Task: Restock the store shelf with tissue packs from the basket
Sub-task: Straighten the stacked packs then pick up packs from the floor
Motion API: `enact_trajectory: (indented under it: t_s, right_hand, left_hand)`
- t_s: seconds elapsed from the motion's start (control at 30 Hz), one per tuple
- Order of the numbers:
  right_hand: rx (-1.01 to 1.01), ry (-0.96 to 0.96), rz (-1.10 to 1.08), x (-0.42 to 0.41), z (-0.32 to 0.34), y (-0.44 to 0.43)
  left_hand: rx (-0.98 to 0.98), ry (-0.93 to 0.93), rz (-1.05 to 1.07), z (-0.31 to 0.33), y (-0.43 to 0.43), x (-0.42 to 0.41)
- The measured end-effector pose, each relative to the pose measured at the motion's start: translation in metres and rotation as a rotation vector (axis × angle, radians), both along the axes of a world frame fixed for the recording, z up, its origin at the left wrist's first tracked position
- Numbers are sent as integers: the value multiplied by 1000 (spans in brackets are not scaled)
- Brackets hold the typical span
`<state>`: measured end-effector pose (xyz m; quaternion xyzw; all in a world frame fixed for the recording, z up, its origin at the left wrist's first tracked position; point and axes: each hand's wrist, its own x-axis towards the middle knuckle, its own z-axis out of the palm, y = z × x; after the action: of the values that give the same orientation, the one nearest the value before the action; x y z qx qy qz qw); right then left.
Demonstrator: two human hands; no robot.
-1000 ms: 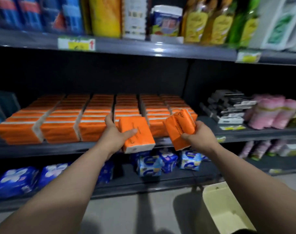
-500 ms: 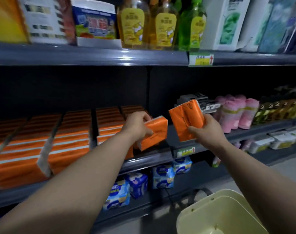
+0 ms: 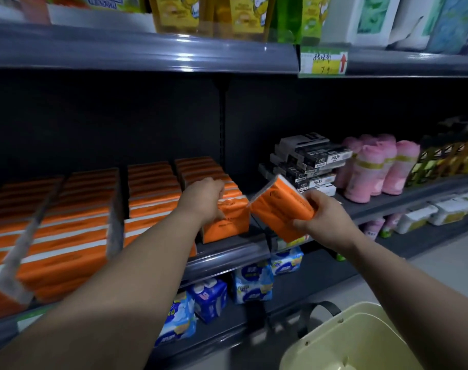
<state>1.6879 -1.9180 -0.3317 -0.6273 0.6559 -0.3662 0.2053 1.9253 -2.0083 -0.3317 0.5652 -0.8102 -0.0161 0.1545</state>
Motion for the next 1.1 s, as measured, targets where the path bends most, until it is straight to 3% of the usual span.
enact_trajectory:
  t_s: [0.13,0.33,0.5,0.6,0.7,0.87,1.1]
  right_hand:
    - [78,61,97,6,0,-5]
    - [157,148,183,25,0,-9]
    - [159,249,233,49,0,-12]
    - [96,381,232,65,-4,-20]
    - [32,453,169,79,-10,-31]
    - [-58,513,76,93,-21,-47]
    - [6,569,93,92,-29,-60]
  left_hand:
    - [-52,-124,55,7,2,-1]
    - [126,140,12,8,6,12]
    - [112,378,2,21,24,41]
    - [-11,289,114,22,40,68]
    - [24,155,259,14,57,89]
    - [172,242,369,-5,69,98]
    - [224,301,438,-8,67,91]
